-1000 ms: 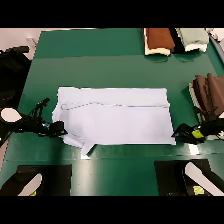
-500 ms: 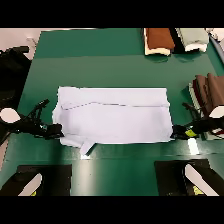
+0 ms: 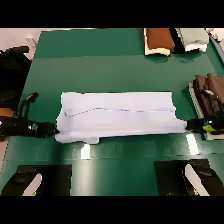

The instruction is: Fold the shirts.

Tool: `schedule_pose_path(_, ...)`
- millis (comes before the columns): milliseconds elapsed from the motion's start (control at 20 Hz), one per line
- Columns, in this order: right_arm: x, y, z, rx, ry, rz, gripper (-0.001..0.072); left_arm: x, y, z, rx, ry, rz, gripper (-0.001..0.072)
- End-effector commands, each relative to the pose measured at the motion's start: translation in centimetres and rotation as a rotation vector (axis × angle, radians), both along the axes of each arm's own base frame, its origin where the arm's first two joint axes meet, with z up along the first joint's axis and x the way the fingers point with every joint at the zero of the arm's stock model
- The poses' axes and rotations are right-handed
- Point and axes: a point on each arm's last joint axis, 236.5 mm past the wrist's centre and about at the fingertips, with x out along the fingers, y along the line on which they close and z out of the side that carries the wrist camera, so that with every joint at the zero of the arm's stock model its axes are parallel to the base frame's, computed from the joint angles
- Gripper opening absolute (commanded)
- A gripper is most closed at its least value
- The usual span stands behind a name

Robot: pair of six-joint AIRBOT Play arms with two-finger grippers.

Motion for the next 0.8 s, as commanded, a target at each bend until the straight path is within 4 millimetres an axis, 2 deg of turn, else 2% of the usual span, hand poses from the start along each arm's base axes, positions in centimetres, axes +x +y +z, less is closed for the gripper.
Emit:
schedule_pose_path(0,4.8,0.1,1.0,-0.023,-0.059,0.027,0.0018,5.1,0.4,2.2,0.019,-0.153,0.006,0.0022)
schedule_pose_path(150,9.3,0.8,0.5,-0.015,-0.044,0.058,0.0019,10.1,0.9,1.1,0.044,-0.183,0.001,0.0023)
schedule_pose_path(400,15.0,1.2,-0.8,0.005,-0.005,0.073,0.0019,17.3,1.6,-2.9,0.076,-0.171,-0.008,0.0025)
schedule_pose_path(500,17.0,1.5,-1.1,0.031,-0.006,0.071,0.0019,19.4,1.3,-4.0,0.055,-0.154,0.005,0.0025)
schedule_pose_path(650,19.3,1.2,-1.2,0.029,-0.016,0.071,0.0026,21.2,1.2,-4.9,0.05,-0.14,0.009,0.0027)
schedule_pose_path(750,20.6,1.0,-0.9,0.024,-0.04,0.069,0.0249,22.0,1.3,-4.0,0.051,-0.171,0.014,0.0033)
